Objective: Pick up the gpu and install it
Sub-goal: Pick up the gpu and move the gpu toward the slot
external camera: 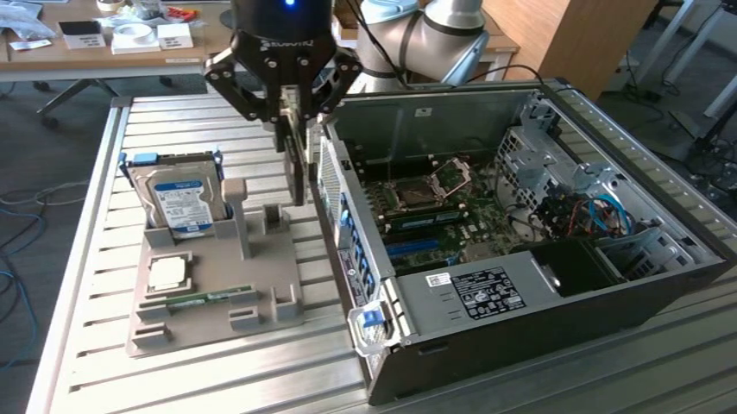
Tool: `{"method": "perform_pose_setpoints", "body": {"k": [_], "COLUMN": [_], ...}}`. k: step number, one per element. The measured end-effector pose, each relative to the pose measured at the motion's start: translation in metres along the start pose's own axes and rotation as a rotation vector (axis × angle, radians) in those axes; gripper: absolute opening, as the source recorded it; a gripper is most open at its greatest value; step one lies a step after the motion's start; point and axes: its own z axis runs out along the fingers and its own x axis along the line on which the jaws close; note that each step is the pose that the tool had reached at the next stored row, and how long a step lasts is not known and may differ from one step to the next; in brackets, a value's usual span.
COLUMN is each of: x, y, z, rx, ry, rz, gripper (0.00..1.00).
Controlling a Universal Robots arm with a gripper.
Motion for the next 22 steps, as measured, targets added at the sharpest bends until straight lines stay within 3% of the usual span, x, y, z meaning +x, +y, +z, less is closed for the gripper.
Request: {"method": "perform_pose_setpoints", "body": {"k": [11,22], "x": [-0.047,-0.097], "y": [-0.0003,-0.0006], "z": [0.0004,0.001], "rx": [-0.017,-0.0406], "ry": [0.0,-0.0002], "rz": [0.0,0.0], "gripper": [0.27,0.27]}}
